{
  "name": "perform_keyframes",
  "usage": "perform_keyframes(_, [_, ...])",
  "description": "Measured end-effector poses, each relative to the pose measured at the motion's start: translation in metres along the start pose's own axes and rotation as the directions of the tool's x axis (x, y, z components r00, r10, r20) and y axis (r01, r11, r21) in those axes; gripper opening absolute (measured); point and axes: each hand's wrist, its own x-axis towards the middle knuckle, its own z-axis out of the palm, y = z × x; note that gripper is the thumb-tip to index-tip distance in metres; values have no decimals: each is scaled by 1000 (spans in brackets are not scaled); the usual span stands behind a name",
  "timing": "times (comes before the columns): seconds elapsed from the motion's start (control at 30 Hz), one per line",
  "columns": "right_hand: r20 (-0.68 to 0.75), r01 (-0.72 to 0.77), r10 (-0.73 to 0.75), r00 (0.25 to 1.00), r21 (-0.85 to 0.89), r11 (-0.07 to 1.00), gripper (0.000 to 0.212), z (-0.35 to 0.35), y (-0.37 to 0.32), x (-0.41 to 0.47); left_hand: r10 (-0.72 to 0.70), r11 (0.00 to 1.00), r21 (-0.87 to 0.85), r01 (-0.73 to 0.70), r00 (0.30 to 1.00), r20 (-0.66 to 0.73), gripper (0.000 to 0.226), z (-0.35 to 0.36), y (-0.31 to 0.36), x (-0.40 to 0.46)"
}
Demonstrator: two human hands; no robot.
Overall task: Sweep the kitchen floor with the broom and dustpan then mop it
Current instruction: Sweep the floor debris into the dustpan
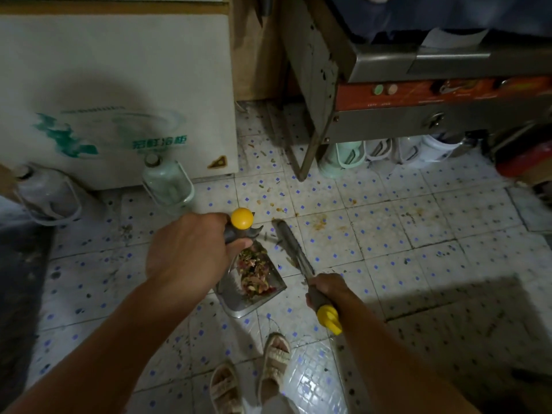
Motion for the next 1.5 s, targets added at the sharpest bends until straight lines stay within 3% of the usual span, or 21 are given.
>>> perform_keyframes(0.1, [-89, -17, 27, 996, 110, 994, 28, -8, 14, -6, 9, 1000, -3, -9, 1000, -9, 36, -1, -6, -8])
perform_keyframes(0.27, [-146, 10, 8, 989, 120, 993, 30, -23, 24, 0, 8, 1000, -4, -8, 1000, 1, 38, 4, -15, -13])
perform_keyframes(0.43, [-30, -44, 46, 998, 51, 998, 28, -11, 30, -3, 10, 1000, 5, -10, 1000, -1, 39, 6, -29, -17])
perform_keyframes(0.6, [70, -68, 58, 996, 146, 987, 31, 32, 30, -4, 11, 1000, -16, -11, 1000, -9, 38, 8, -45, -16])
perform_keyframes(0.73, [88, -81, 64, 994, 213, 974, 39, 53, 18, -5, -18, 999, -37, 17, 999, -29, 38, 3, -58, -15])
perform_keyframes(0.97, [121, -43, 23, 992, 170, 984, 39, 69, -18, -15, -80, 993, -92, 76, 996, -42, 33, -11, -79, -12])
perform_keyframes(1.03, [104, -24, 9, 995, 146, 989, 35, 73, -26, -18, -100, 988, -120, 95, 994, -38, 30, -17, -81, -11])
perform_keyframes(1.13, [65, -45, 32, 997, 200, 979, 8, 74, -43, -20, -108, 987, -128, 101, 993, -53, 29, -27, -83, -8])
perform_keyframes(1.2, [60, -39, 27, 998, 214, 976, 8, 71, -56, -16, -125, 985, -124, 117, 990, -61, 30, -31, -83, -5])
perform_keyframes(1.5, [62, 126, -126, 990, -8, 992, 10, 66, -130, 27, -211, 970, -143, 195, 972, -100, 33, -30, -68, 38])
